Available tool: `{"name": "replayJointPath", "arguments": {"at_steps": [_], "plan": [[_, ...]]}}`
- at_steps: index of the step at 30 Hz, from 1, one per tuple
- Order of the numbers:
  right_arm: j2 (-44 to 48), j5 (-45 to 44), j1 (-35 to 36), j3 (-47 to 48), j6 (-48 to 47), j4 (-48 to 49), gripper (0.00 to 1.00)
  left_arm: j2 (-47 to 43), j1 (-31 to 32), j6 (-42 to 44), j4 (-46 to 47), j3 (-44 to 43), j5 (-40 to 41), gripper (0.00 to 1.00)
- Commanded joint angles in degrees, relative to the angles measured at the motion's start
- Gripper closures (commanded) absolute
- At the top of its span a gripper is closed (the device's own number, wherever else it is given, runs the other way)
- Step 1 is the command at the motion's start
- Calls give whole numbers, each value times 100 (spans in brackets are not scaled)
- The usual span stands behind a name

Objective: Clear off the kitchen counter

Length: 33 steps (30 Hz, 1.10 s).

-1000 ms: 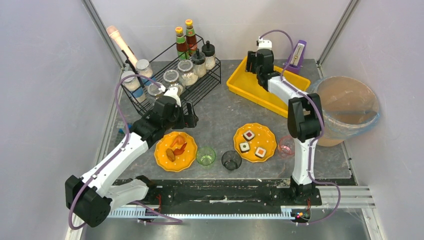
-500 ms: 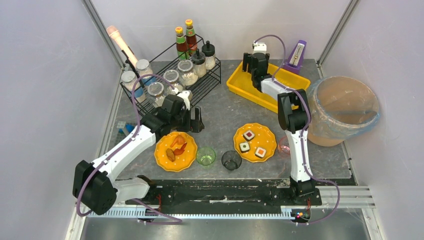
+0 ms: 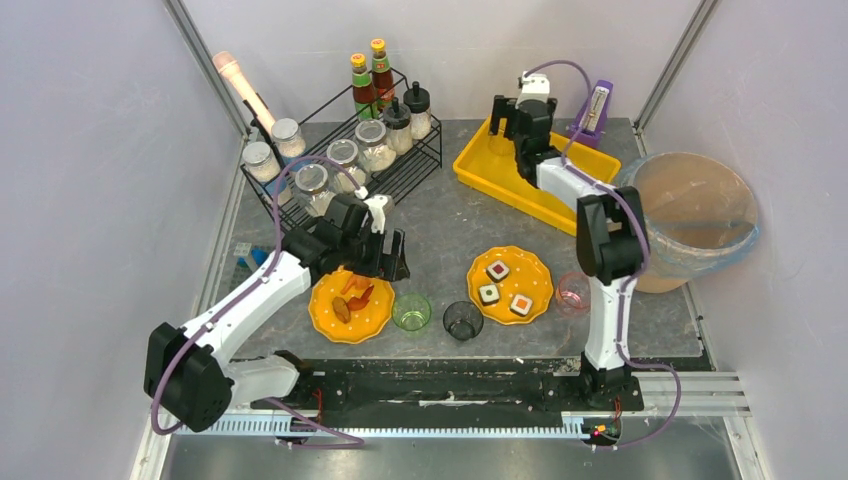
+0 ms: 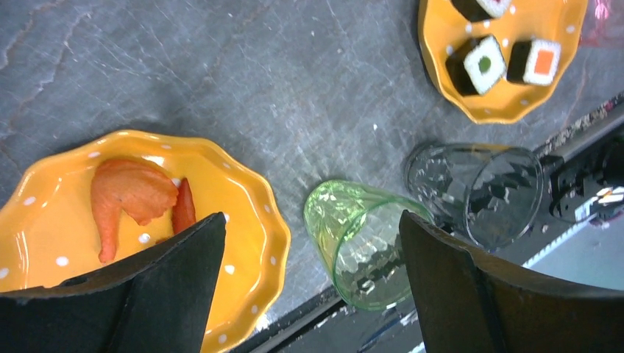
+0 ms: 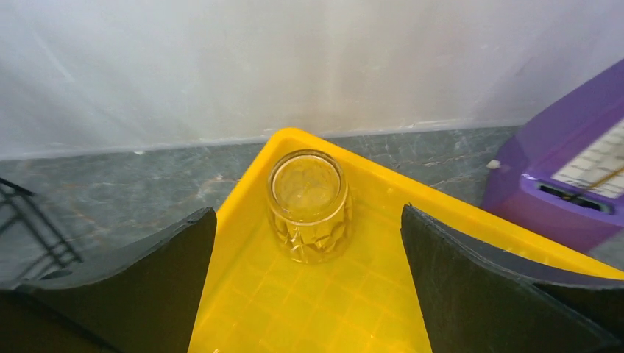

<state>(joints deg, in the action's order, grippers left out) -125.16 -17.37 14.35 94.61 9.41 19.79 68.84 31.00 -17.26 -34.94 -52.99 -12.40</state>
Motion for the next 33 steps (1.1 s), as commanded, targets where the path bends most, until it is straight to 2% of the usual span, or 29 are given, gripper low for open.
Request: {"name": "replayJointPath", "arguments": {"at_steps": [1, 9, 18, 21, 28, 30, 32, 33], "plan": [[1413, 350, -22, -527, 369, -61, 2, -395, 141, 372, -384, -91, -367, 8], [3295, 1050, -12, -1835, 1044, -1114, 2, -786, 425, 66, -491, 318, -179, 18], [5143, 1527, 119, -3565, 1430, -1614, 2, -188, 1019, -197, -353, 409, 163, 32], [5609, 1646, 121, -3946, 1488, -1803, 2, -35, 1130, -266, -209, 511, 215, 42], [6335, 2205, 121, -4820, 1925, -1822, 2, 155, 1250, -449, -17, 667, 421, 74], [6461, 2408, 120, -5033, 2144, -1692, 2, 75, 1250, -512, -26, 616, 515, 88], [6550, 2631, 121, -5184, 2333, -1528, 2, -90, 1250, -559, -62, 522, 690, 97], [6574, 2724, 120, -5237, 2419, -1464, 2, -189, 1250, -567, -101, 459, 774, 98]]}}
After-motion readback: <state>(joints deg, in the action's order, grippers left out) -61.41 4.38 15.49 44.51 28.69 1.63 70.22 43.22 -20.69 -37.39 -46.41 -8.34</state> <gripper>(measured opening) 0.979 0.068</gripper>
